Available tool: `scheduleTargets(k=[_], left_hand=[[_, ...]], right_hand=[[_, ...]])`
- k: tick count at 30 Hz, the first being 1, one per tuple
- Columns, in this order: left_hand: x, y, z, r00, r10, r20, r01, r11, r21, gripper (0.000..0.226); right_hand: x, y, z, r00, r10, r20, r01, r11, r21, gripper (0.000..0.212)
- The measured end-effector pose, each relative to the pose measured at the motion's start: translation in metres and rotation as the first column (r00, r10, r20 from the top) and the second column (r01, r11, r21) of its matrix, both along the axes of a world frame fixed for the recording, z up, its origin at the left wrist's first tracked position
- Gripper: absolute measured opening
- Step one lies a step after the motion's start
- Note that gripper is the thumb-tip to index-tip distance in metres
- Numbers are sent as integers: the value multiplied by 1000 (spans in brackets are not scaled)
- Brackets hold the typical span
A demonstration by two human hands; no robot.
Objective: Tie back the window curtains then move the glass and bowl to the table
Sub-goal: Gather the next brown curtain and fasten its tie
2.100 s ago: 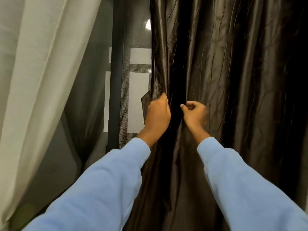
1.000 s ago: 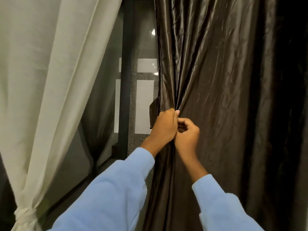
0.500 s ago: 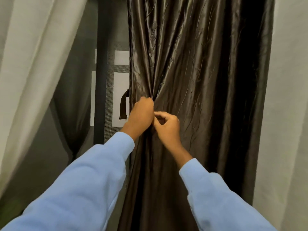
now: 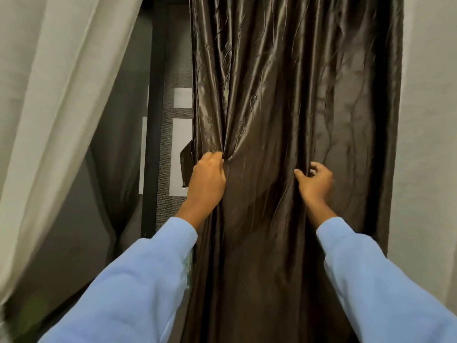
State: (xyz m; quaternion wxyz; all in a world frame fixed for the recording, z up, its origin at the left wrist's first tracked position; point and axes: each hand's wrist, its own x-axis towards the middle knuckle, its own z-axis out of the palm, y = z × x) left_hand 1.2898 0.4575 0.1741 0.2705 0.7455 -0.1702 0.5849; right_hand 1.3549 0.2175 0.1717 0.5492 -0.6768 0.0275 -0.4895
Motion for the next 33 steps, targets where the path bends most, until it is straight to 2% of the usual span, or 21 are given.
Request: scheduleTargets(k=[4,8,12,14,20,22,24,26,29,33], left_hand=[[-4,-6,3,1000,2,-15,-2,1000,9,21],[-8,-16,5,1000,-9,-1,9,1000,-23,22],[-8,-21,5,996,-78,-37,75,994,-77,16],[-8,-22,4,996,-71,-63,67,996,-59,11],[-3,-10,-3,995,-7,-102,11,999,41,23],[-3,-8,-1,980,110,-166,-92,989,112,29],[-2,-6,3,924,298,-238,-243,941,234,44],[0,-7,7,889,396,-231,-317,895,313,49],[-1,-15,10,916,346,-203,-276,911,305,30],[-2,-15,4,971,164,-174,-134,976,173,21]], right_hand=[[-25,23,-7,966,30,255,-34,999,11,11],[-43,62,-14,899,87,429,-111,993,32,26],[-55,95,-14,839,161,520,-107,985,-133,24],[-56,104,-15,830,204,519,-131,976,-174,24],[-57,119,-18,819,205,535,-123,975,-186,31],[-53,123,-23,807,255,532,-125,955,-268,38],[-51,125,-26,792,316,523,-135,925,-354,44],[-52,127,-25,769,344,539,-121,906,-405,46],[-50,127,-21,784,356,509,-107,884,-454,50],[-32,122,-16,934,262,244,-77,813,-576,55]])
